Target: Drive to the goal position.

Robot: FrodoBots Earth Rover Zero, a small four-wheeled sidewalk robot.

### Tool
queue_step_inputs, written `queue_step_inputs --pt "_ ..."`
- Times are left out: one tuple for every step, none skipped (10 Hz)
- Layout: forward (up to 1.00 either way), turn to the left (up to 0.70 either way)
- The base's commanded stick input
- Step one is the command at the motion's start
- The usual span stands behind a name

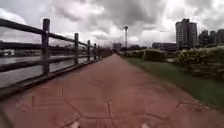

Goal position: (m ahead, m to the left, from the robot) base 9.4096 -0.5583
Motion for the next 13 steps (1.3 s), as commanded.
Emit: queue_step_inputs --pt "0.7 0.0" --pt "0.7 0.0" --pt "0.7 0.0" --pt "0.7 0.0" --pt "0.7 0.0" --pt "0.7 0.0" --pt "0.7 0.0" --pt "0.7 0.0" --pt "0.7 0.0" --pt "0.7 0.0" --pt "0.7 0.0" --pt "0.7 0.0" --pt "0.7 0.0"
